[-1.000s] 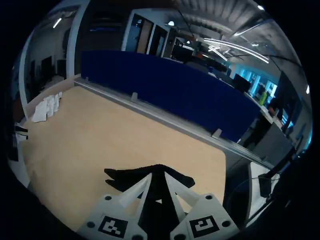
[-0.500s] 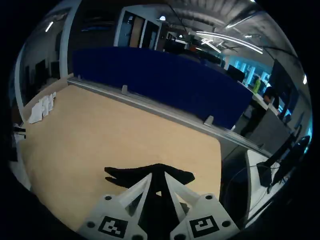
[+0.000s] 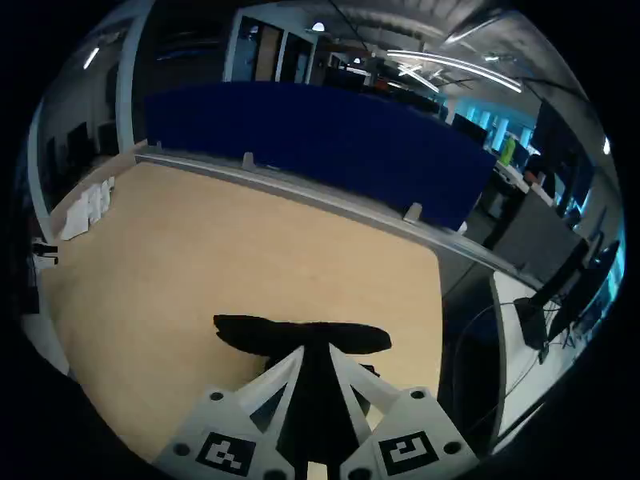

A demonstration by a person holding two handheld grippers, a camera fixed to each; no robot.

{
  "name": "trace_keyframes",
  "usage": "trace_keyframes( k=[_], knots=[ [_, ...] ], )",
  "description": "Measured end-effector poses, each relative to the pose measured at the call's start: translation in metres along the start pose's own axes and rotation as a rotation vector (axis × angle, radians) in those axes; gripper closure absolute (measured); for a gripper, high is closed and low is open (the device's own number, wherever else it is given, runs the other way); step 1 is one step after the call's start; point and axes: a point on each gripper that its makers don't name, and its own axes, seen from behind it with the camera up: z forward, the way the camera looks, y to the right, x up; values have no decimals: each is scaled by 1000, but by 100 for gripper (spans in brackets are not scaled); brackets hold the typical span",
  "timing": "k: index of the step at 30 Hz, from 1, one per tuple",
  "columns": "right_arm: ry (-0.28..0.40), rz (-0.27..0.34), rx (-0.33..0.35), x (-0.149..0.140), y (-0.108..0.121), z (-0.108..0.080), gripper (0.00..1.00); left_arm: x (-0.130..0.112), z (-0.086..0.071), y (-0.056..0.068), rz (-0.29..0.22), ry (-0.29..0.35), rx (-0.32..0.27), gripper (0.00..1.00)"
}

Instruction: Fold towel

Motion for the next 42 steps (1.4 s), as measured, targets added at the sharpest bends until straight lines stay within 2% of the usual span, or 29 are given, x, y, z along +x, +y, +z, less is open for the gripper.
trace_keyframes(
  k=[12,24,33,42],
  knots=[
    [-61,51,8,-57,4,-11,93,-4,-3,1,1,-4,0,6],
    [-118,114,-36,-101,15,-19,93,0,-3,2,6,-3,-4,6],
    [-174,191,-98,-142,29,-14,93,-4,-2,1,12,-7,0,6],
    [-232,249,-141,-182,26,-1,93,-5,-3,-2,18,-10,7,6]
  ],
)
